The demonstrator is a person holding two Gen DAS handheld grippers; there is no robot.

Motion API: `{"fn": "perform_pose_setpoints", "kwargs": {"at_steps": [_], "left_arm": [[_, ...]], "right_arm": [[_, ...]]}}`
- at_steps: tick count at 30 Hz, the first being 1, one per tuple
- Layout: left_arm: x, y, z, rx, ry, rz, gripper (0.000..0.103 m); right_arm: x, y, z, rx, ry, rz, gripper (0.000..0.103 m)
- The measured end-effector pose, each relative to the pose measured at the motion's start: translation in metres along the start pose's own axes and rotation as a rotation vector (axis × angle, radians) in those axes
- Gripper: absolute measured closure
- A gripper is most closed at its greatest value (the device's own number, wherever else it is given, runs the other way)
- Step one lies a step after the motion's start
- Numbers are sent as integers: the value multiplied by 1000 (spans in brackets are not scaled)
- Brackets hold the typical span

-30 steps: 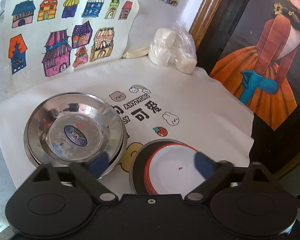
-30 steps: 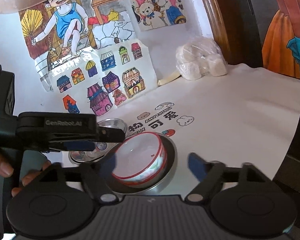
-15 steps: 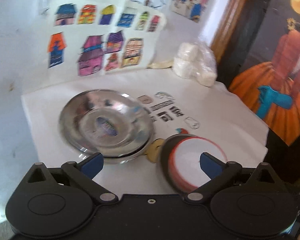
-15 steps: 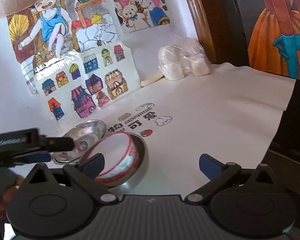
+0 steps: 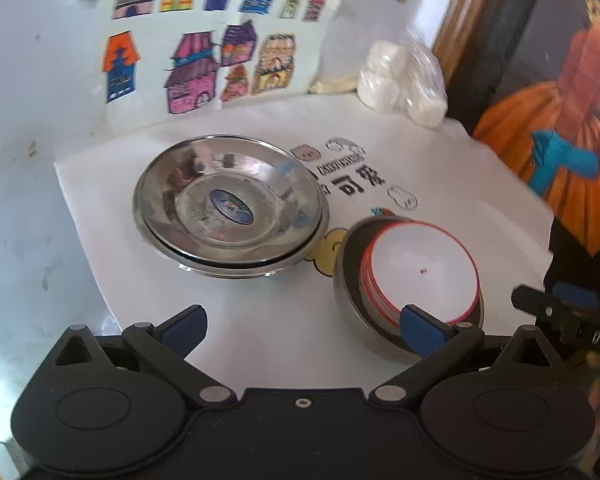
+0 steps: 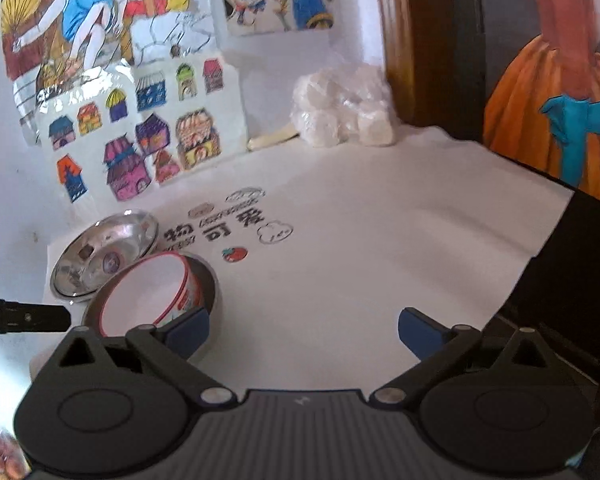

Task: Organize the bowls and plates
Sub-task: 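Move both grippers to the steel bowl rim holding the white bowls and close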

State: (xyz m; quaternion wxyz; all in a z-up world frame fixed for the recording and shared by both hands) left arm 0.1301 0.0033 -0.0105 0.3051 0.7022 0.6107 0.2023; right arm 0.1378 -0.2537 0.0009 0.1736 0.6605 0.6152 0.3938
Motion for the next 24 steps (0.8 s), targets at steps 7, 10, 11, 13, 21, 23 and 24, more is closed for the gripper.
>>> {"fn": "perform_pose_setpoints", "kwargs": {"at_steps": [7, 10, 11, 13, 21, 23, 24], "left_arm": [[3, -1, 16, 78, -45, -62, 1], [8, -4, 24, 127, -41, -103, 1], [9, -4, 26, 134, -47, -115, 1], [11, -4, 30, 151, -57, -135, 1], [14, -2, 32, 163, -33, -134, 1], [14, -2, 33, 164, -31, -135, 1], [15, -1, 34, 166, -27, -135, 1]], "right_arm": [[9, 3, 14, 103, 0, -103, 0], [10, 3, 20, 135, 4, -100, 0], [11, 3, 23, 147, 9, -97, 0], [10, 3, 27, 171, 13, -95, 0], [10, 13, 31, 180, 3, -108, 0], [12, 15, 31, 175, 5, -114, 0], [14, 16, 31, 176, 5, -118, 0]]}}
Point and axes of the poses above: each gripper's, at about its wrist camera, not at the fingertips, and z roughly the way its jaws point, x to its left, y to its top, the point moved 6 cm from there along z, roughly the way its jaws point, and after that the axes turned 11 degrees about z, right-handed, at the moved point
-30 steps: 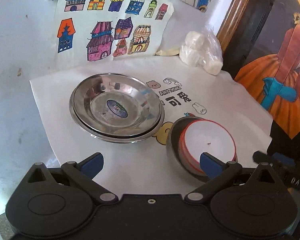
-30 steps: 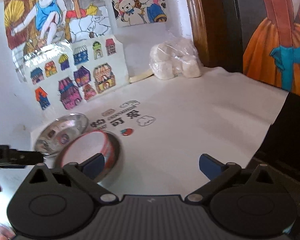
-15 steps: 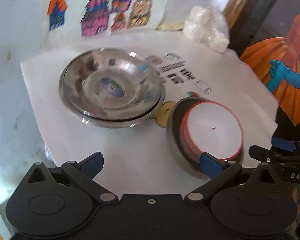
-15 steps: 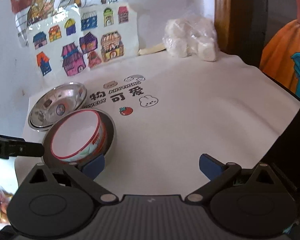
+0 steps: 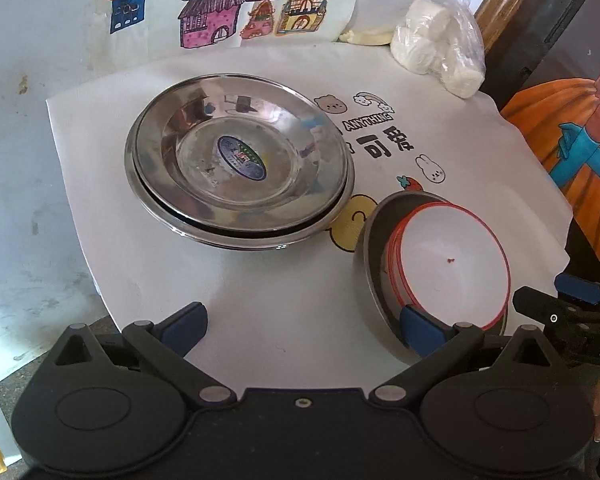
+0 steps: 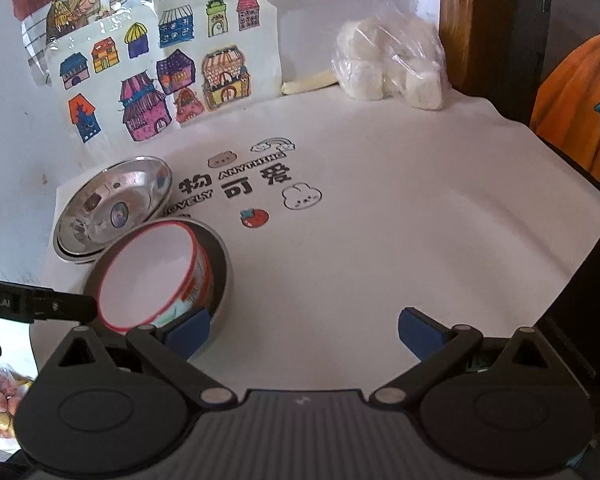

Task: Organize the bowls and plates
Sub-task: 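Move both grippers to the steel bowl rim holding the white bowls and close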

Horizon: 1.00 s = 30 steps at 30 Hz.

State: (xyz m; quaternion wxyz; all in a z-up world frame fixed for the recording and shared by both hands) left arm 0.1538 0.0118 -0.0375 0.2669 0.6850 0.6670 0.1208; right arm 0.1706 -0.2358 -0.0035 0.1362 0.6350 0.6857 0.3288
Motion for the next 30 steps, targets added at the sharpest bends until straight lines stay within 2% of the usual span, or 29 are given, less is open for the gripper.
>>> {"fn": "perform_pose_setpoints", "kwargs": {"at_steps": [10, 17, 24, 30], "left_arm": [[-2, 5, 7, 5, 49, 29, 1], [-3, 4, 5, -3, 57, 35, 1], [-11, 2, 1, -18, 54, 78, 1], [-4, 3, 3, -15, 30, 38, 1]], "right_arm": [[10, 3, 10, 29, -28, -58, 0], [18, 4, 17, 52, -59, -103, 0], [17, 3, 19, 62, -66, -99, 0], [17, 4, 20, 65, -74, -113, 0]]}}
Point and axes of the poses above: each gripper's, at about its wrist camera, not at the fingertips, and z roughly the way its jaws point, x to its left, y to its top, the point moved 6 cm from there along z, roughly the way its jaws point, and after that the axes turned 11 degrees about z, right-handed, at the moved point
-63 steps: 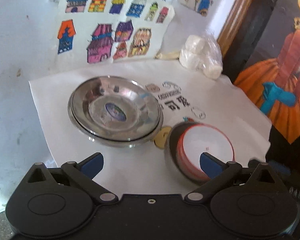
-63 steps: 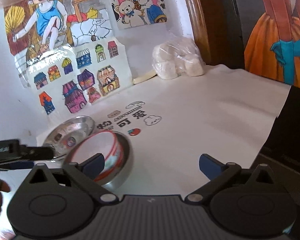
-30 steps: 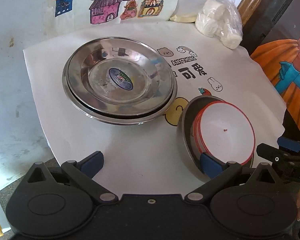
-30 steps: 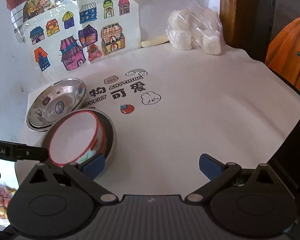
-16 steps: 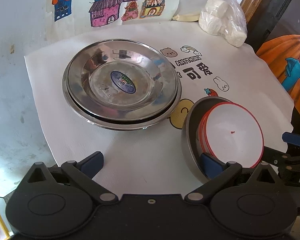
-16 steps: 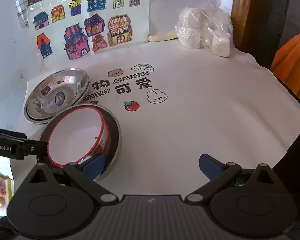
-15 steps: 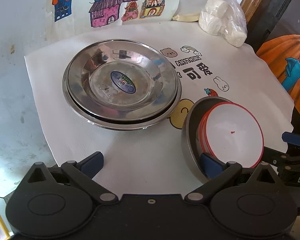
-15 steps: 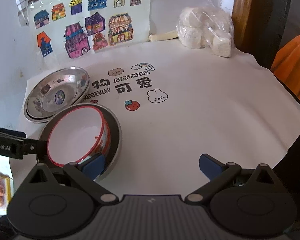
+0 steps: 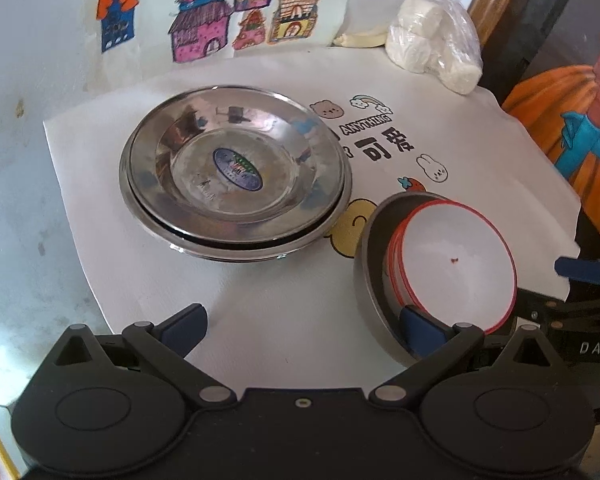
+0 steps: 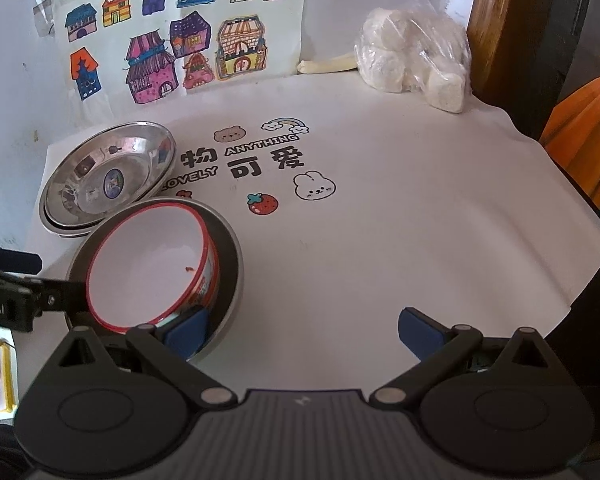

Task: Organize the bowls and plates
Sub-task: 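Move both grippers to the steel bowl rim holding the white bowls and close, then lift the steel bowl stack with both grippers toward the steel plates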

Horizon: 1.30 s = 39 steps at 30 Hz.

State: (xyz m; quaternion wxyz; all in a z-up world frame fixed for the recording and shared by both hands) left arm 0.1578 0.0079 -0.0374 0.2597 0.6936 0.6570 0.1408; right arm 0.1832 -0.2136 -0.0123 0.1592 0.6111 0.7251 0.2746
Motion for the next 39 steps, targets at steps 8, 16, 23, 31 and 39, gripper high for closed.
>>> {"fn": "perform_pose_setpoints", "kwargs": {"at_steps": [8, 16, 23, 31, 39], "left_arm": [[1, 1, -1, 0, -18, -12, 9], [2, 8, -1, 1, -68, -63, 31], [7, 6, 2, 1, -146, -143, 44], [4, 8, 1, -19, -204, -195, 69], [2, 15, 3, -11, -172, -234, 77]], "right_arm": [[4, 2, 2, 28, -16, -29, 0], [7, 8, 10, 106, -28, -51, 0], [9, 9, 16, 141, -4, -49, 8], [13, 8, 18, 162, 36, -37, 28], [21, 8, 23, 194, 51, -18, 38]]}}
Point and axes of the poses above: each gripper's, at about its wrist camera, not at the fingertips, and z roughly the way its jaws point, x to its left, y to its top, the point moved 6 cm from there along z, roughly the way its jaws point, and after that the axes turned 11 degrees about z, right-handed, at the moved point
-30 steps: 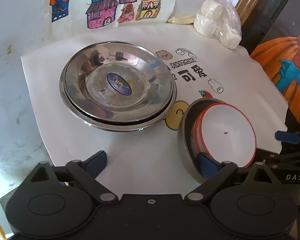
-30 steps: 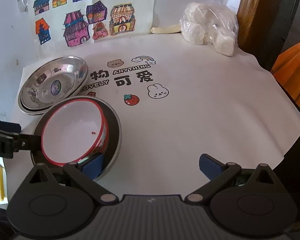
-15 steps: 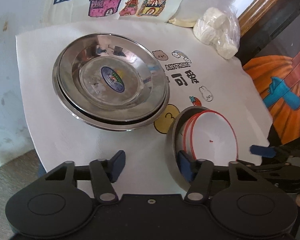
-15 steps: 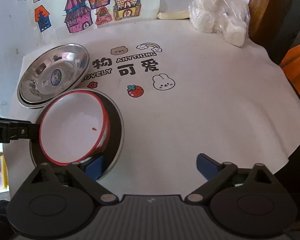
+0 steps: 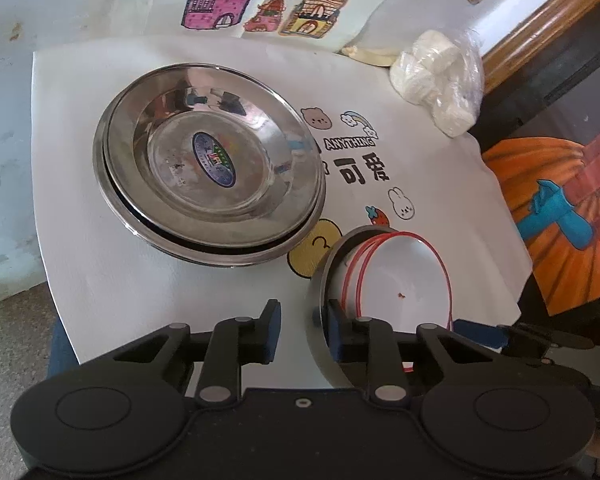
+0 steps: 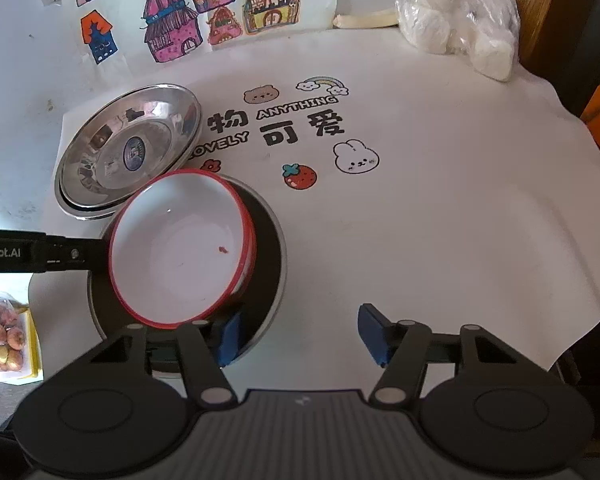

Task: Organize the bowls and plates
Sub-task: 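Lift the steel bowl stack with both grippers toward the steel plates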

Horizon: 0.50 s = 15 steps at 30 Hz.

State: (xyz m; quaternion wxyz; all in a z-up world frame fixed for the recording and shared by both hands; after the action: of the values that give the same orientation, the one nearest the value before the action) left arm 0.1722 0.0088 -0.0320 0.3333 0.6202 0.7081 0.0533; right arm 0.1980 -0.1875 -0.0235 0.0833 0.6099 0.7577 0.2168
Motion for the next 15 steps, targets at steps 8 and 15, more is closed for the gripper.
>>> {"fn": "perform_pose_setpoints", "kwargs": {"at_steps": [8, 15], "left_arm": [[-6, 2, 3, -18, 44, 13, 76], [-6, -1, 5, -28, 36, -5, 75]], "right_arm": [[-1, 2, 4, 19, 51, 51, 55], [6, 1, 3, 18, 109, 77, 81]]}}
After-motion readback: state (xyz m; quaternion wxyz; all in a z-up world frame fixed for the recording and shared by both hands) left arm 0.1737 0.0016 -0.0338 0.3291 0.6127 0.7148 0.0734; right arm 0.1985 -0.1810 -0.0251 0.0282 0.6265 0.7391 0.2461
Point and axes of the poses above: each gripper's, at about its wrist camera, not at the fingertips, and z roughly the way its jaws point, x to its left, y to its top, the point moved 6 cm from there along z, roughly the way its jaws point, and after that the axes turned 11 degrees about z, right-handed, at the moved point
